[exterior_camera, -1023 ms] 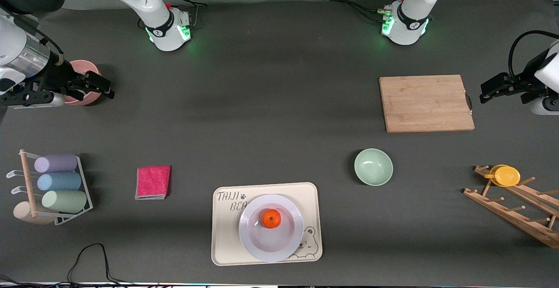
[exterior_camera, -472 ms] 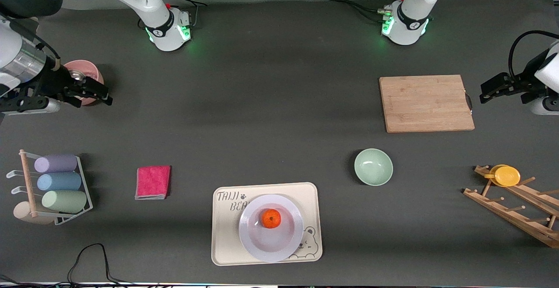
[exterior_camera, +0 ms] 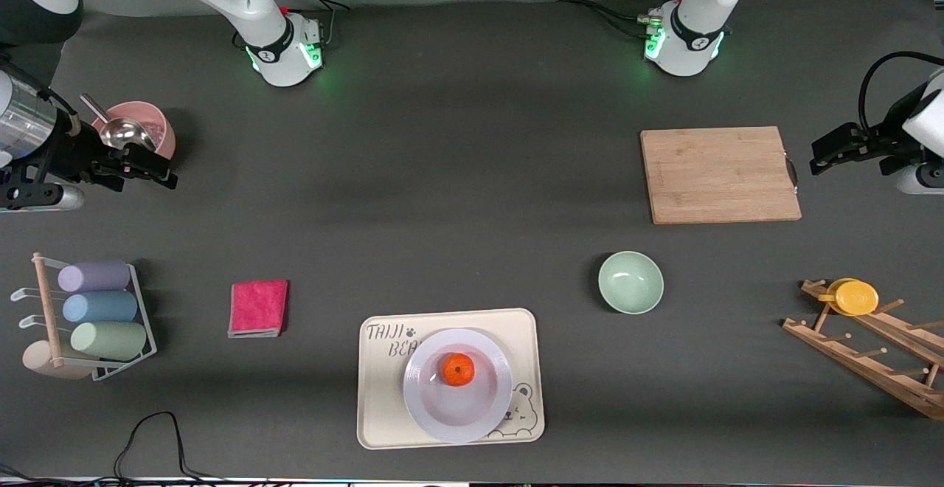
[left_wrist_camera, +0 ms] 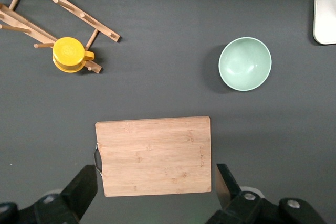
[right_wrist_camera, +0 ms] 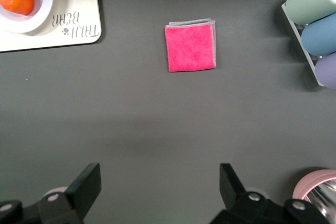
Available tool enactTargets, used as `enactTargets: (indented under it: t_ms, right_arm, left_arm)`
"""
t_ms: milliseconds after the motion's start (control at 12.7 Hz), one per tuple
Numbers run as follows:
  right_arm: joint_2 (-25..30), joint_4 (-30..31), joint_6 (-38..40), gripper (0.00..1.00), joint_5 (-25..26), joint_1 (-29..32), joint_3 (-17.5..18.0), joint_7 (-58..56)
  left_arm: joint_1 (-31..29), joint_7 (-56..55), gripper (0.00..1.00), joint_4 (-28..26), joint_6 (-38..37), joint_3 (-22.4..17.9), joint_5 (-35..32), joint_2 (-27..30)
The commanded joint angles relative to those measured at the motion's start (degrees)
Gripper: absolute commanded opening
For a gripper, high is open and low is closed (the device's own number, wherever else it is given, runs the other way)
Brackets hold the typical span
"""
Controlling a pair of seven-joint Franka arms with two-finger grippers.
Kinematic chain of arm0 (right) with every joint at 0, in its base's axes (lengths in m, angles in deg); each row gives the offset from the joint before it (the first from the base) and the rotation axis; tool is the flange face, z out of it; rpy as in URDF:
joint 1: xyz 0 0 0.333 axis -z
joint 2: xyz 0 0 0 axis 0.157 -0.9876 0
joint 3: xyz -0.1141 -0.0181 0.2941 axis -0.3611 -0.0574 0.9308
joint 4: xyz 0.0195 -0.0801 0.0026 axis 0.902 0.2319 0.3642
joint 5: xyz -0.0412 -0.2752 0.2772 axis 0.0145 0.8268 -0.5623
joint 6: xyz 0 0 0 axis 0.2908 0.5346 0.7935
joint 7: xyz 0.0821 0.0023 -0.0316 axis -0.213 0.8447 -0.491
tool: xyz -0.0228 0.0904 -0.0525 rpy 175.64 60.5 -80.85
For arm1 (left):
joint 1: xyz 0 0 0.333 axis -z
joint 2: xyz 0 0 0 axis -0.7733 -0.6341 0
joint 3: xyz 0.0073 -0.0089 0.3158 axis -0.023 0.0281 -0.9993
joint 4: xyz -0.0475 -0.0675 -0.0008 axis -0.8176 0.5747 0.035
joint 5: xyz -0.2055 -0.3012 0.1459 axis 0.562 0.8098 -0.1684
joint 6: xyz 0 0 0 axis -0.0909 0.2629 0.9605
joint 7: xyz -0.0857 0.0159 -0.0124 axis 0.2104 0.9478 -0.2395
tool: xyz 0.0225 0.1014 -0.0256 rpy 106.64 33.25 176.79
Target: Place orange and plate with both arms
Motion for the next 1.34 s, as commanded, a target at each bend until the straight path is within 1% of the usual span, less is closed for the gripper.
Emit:
enactTargets:
  t_ms: [0,1259]
  right_arm:
    - [-0.65,-1.73,1.58,1.00,1.03,0.86,0.10,-0.91]
    - [-0.65,-1.82,2.55,1.00,0.95,1.30,0.19,-1.00]
  left_arm:
    - [0.73,-0.79,1.00,0.13,-0.51,-0.29,-0.86,0.72]
    - [0.73,-0.79,1.00,0.13,-0.51,-0.29,-0.77,0.72]
